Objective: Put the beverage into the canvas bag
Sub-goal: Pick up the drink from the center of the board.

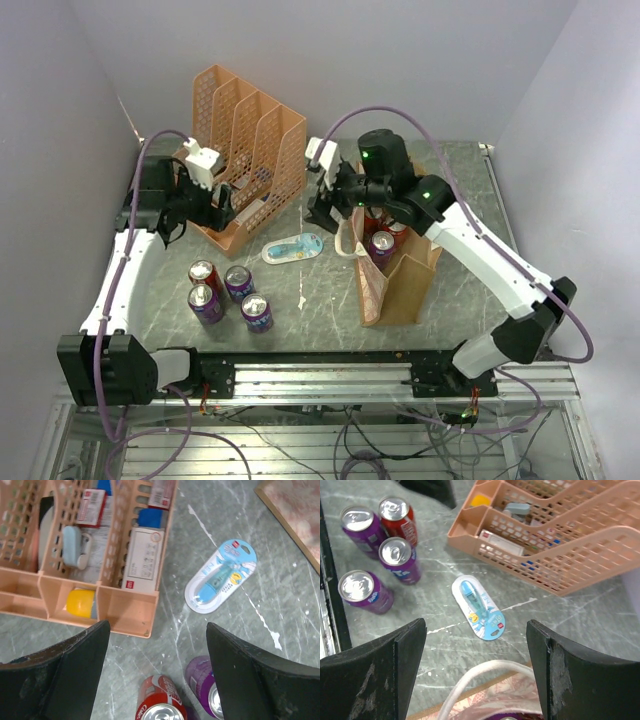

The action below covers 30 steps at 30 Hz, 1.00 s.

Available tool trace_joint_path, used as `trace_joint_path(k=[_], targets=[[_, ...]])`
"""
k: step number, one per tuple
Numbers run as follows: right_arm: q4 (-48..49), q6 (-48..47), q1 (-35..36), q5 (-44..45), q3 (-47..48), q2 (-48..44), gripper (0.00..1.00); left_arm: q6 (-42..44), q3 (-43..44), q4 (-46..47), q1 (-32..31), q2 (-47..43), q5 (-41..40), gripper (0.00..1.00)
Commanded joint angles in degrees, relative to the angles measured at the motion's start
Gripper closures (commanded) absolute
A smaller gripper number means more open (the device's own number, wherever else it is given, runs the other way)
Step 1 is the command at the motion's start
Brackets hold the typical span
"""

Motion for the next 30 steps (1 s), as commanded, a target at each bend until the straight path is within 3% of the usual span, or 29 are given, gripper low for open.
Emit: trace_joint_path(k=[1, 14, 20, 30], targets=[[-3.1, -4.2, 2.4, -4.8, 2.1, 2.9, 0.19, -6.7, 0.5, 4.9, 4.4, 0.3, -2.5, 0.12], [2.2, -7.3, 14.5, -8.0, -3.8, 10.1, 0.12, -14.8, 0.4, 8.8, 13.4, -0.6, -3.9, 0.09], [5.7, -7.6, 18.6, -8.1, -10.5, 11.8, 0.09, -13.4, 2.1, 8.7, 13.6, -1.3, -6.8, 0.03], [7.9, -6.8, 22.2, -2.7, -12.5, 17.5, 0.08, -14.8, 1.5, 10.0, 13.6, -4.3, -5.0, 0.04]])
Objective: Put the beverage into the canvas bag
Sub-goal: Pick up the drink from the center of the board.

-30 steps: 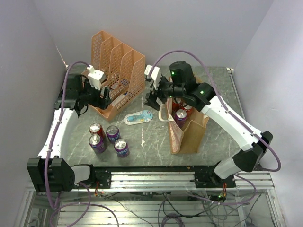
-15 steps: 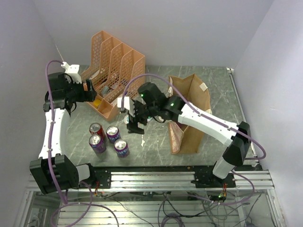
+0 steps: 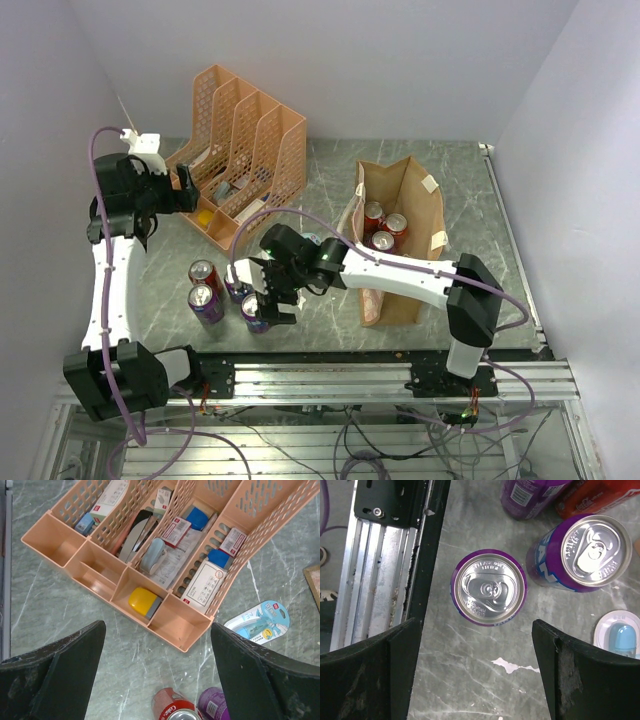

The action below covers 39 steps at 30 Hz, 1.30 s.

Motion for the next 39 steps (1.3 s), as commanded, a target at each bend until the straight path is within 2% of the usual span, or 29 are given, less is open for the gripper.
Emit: trace_joint_path(k=[1, 18, 31, 39], targets=[[2.4, 0.3, 0.5, 3.1, -0.3, 1.8, 0.08, -1.4, 1.2, 3.0, 0.5, -2.2, 0.6, 0.04], [2.4, 2.9, 1.2, 1.8, 4.1, 9.6, 0.08, -0.5, 0.6, 2.0, 0.6, -5.3, 1.3, 0.05], [4.7, 5.3, 3.6, 2.8, 4.3, 9.9, 0.10, -0.8, 1.2, 1.7, 1.4, -6.0, 2.9, 0.05], [5.1, 5.7, 3.7, 3.1, 5.3, 10.8, 0.15, -0.1, 1.2, 1.0, 1.7, -6.6, 3.3, 0.05]])
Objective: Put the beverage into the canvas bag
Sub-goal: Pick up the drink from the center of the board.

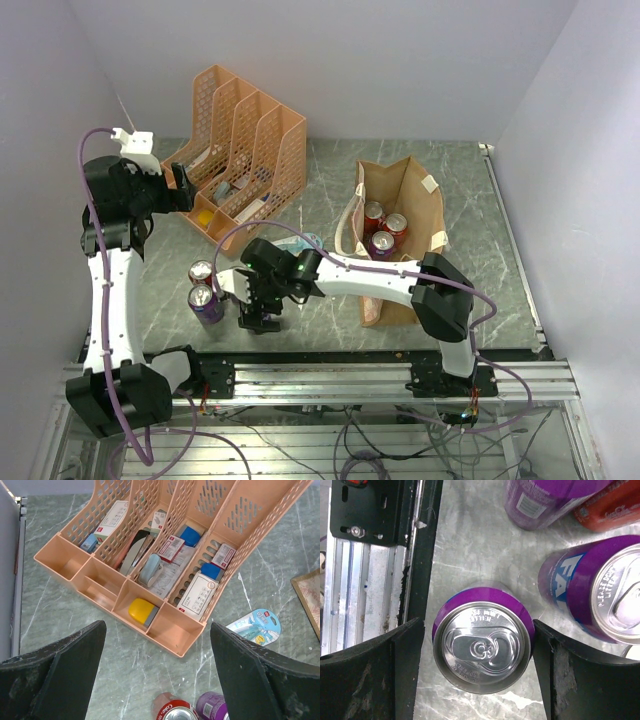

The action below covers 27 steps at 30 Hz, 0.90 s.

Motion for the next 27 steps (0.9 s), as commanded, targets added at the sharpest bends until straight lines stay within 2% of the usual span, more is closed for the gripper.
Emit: trace_joint_path(k=[1, 9, 14, 18, 21, 27], targets=[[1.5, 1.1, 0.5, 0.3, 2.3, 1.1, 0.15, 0.7, 1.1, 0.2, 0.8, -1.6, 1.8, 0.05], [2.0, 2.6, 0.5, 0.2, 5.0, 3.0, 0.16, 1.5, 0.6, -0.6, 1.1, -2.0, 2.0, 0.05], [1.8, 2.4, 0.7, 0.8, 5.4, 3.0, 0.19, 1.6, 1.0, -0.4, 1.5, -2.2, 2.2, 0.05], [1.7, 3.2, 0.6, 0.9, 5.7, 3.0, 0.29, 2.0, 0.6, -0.5, 1.7, -2.6, 2.3, 0.05], [1.2, 4.7, 0.6, 1.8, 7.4, 2.2, 0.42, 2.2, -0.2, -0.5, 1.7, -2.7, 2.5, 0.06], [-3.6, 2.2, 0.3, 0.6, 8.2, -4.3, 0.60, 3.9, 0.8, -0.7, 1.7, -1.9, 3.9, 0.10]])
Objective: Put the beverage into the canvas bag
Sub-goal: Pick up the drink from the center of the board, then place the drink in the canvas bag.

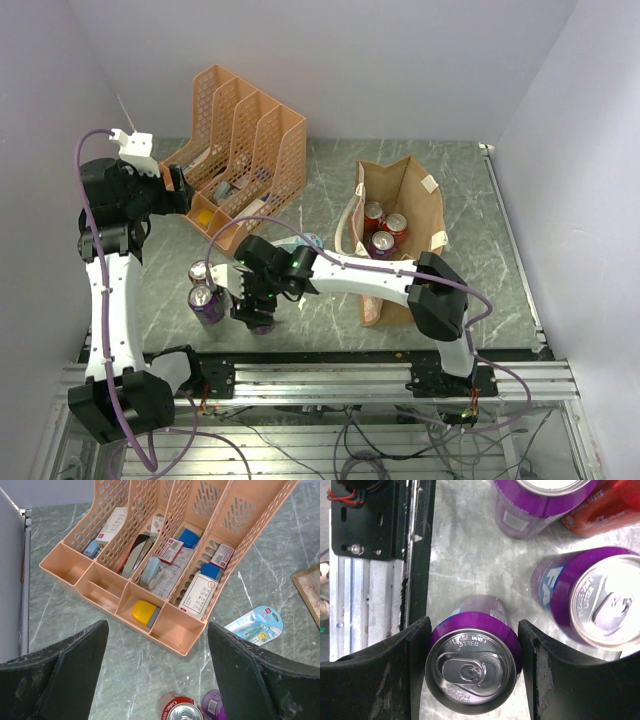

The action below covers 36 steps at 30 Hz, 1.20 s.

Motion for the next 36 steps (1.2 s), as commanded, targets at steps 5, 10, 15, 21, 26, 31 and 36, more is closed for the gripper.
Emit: trace_joint_path(k=[5, 10, 15, 21, 26, 31, 36], targets=[[-6.7, -2.5, -4.3, -2.4, 3.7, -13.6, 0.67, 2.9, 2.7, -1.7, -0.5, 2.3, 2.3, 0.11], [-12.2, -2.5, -9.1, -3.3, 8.0, -18.6, 0.71, 5.4, 3.4, -3.6, -3.5, 2.9, 1.9, 0.11], [-15.5, -2.2, -15.0, -2.8, 14.0, -22.5, 0.74, 8.0, 3.9, -5.7, -7.1, 4.0, 1.5, 0.11], [-18.2, -1.9, -17.8, 3.4, 21.7, -24.8, 0.76, 6.9, 5.2, -3.7, -10.8, 5.6, 2.3, 0.12], [-20.1, -1.5, -20.4, 7.4, 23.9, -26.4, 0.77, 6.4, 6.7, -2.7, -13.4, 7.6, 2.8, 0.12], [-22.8, -0.8, -23.6, 11.7, 27.2, -27.3, 0.79, 4.4, 7.7, -0.1, -17.4, 10.6, 8.3, 0.14], [-25.7, -0.4, -25.5, 17.0, 26.3, -30.1, 0.80, 5.1, 12.9, -0.3, -23.2, 14.8, 9.6, 0.14]])
